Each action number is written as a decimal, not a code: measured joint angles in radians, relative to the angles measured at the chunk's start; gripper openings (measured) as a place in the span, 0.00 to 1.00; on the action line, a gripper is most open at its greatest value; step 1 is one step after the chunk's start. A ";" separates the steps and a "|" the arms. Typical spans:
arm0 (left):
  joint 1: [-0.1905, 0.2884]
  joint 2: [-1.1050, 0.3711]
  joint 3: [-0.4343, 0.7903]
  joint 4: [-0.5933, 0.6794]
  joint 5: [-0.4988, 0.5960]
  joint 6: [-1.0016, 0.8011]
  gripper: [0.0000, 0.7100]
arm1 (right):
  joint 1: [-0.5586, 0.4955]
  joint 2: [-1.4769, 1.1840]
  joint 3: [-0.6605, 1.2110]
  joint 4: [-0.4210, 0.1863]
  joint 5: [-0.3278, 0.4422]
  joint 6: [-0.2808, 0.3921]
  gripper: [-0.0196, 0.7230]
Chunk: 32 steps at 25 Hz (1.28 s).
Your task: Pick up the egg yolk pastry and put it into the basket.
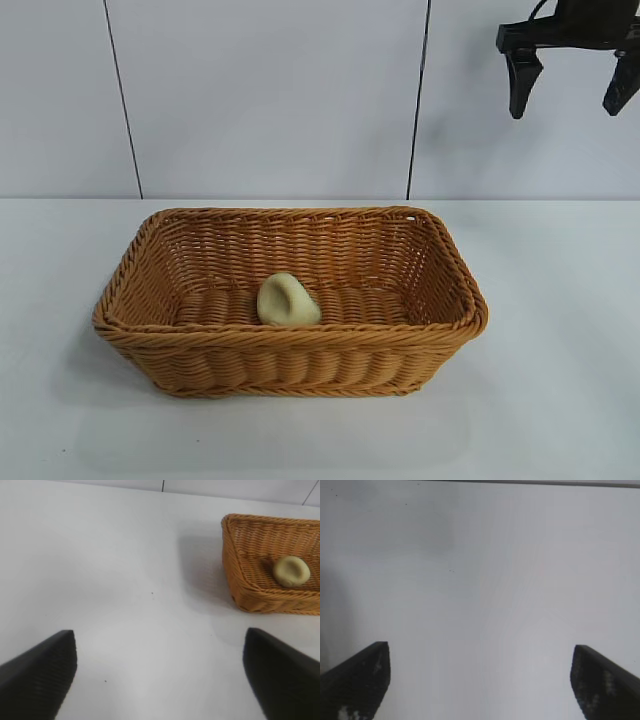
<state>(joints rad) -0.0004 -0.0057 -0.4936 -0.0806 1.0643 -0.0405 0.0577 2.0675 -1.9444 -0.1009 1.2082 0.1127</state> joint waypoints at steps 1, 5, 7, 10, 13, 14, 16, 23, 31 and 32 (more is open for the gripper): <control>0.000 0.000 0.000 0.000 0.000 0.000 0.98 | 0.000 -0.029 0.044 0.000 0.000 0.000 0.94; 0.000 0.000 0.000 0.000 0.000 0.000 0.98 | 0.000 -0.160 0.234 0.010 -0.001 -0.015 0.94; 0.000 0.000 0.000 0.000 0.000 0.000 0.98 | 0.000 -0.242 0.357 0.025 -0.002 -0.027 0.94; 0.000 0.000 0.000 0.000 0.000 0.000 0.98 | 0.000 -0.368 0.539 0.049 -0.001 -0.033 0.94; 0.000 0.000 0.000 0.000 0.000 0.000 0.98 | 0.000 -0.502 0.716 0.084 0.001 -0.044 0.94; 0.000 0.000 0.000 0.000 0.000 0.000 0.98 | 0.000 -0.551 0.773 0.089 0.001 -0.049 0.94; 0.000 0.000 0.000 0.000 0.000 0.000 0.98 | 0.000 -0.639 0.871 0.101 0.002 -0.061 0.94; 0.000 0.000 0.000 0.000 0.000 0.000 0.98 | 0.000 -0.960 1.166 0.108 -0.027 -0.085 0.94; 0.000 0.000 0.000 0.000 0.000 0.000 0.98 | 0.000 -1.365 1.423 0.109 -0.166 -0.124 0.94; 0.000 0.000 0.000 0.000 0.000 0.000 0.98 | 0.000 -1.419 1.434 0.112 -0.171 -0.124 0.94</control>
<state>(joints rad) -0.0004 -0.0057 -0.4936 -0.0806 1.0643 -0.0405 0.0577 0.6481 -0.5099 0.0106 1.0373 -0.0117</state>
